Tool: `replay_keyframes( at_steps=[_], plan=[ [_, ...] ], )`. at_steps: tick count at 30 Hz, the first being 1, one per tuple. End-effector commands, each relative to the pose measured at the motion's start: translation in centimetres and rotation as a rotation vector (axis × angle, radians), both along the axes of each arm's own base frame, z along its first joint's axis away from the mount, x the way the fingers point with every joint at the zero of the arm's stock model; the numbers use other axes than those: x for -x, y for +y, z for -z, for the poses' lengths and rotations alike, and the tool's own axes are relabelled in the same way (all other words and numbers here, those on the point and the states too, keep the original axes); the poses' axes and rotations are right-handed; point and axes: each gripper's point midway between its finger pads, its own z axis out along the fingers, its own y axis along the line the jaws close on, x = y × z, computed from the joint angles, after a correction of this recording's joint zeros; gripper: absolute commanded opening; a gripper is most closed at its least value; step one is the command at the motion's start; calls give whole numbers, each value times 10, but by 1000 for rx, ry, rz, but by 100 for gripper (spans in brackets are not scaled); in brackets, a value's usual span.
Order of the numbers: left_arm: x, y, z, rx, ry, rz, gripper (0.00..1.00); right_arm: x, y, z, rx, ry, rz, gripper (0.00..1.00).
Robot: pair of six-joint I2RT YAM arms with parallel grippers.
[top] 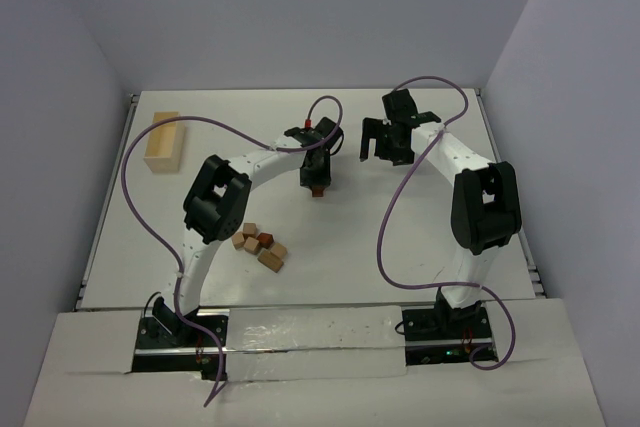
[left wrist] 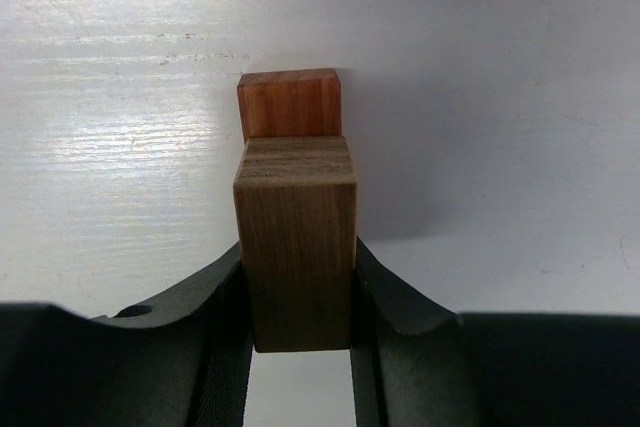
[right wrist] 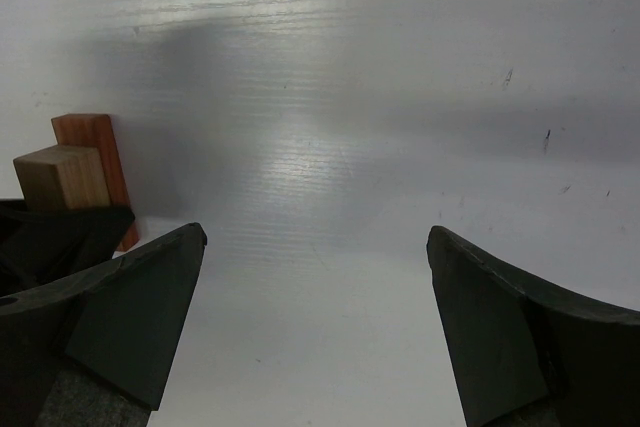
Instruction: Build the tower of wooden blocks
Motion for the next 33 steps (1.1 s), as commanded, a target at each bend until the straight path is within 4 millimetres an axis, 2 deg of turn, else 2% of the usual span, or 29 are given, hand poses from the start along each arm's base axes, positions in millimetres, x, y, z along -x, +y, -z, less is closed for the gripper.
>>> replay_keyframes(
  at_steps=[1,9,13,20,25,26,30,31,33],
  plan=[
    [-1,2,7,1,7,3,35,-7,3,-5,-9,-18,0,100],
    [3,6,4,3,4,5,35,-6,2,-5,-10,-18,-2,100],
    [5,7,6,-2,7,14,54,-6,3,-6,-12,-19,-3,100],
    [6,10,9,-15,13,14,66,-6,2,-6,-12,-20,0,100],
    [4,12,6,-30,-5,12,78,-6,4,-6,-15,-19,-5,100],
    [3,11,1,-33,-19,20,82,-6,5,-5,-17,-18,-6,100],
    [5,1,-20,-7,-59,85,87,-4,4,-7,-19,-22,-5,100],
    [4,-3,-39,25,-93,112,91,-3,4,-8,-20,-27,-5,100],
    [5,-9,-61,75,-123,143,93,-2,4,-10,-24,-32,-4,100]
  ],
)
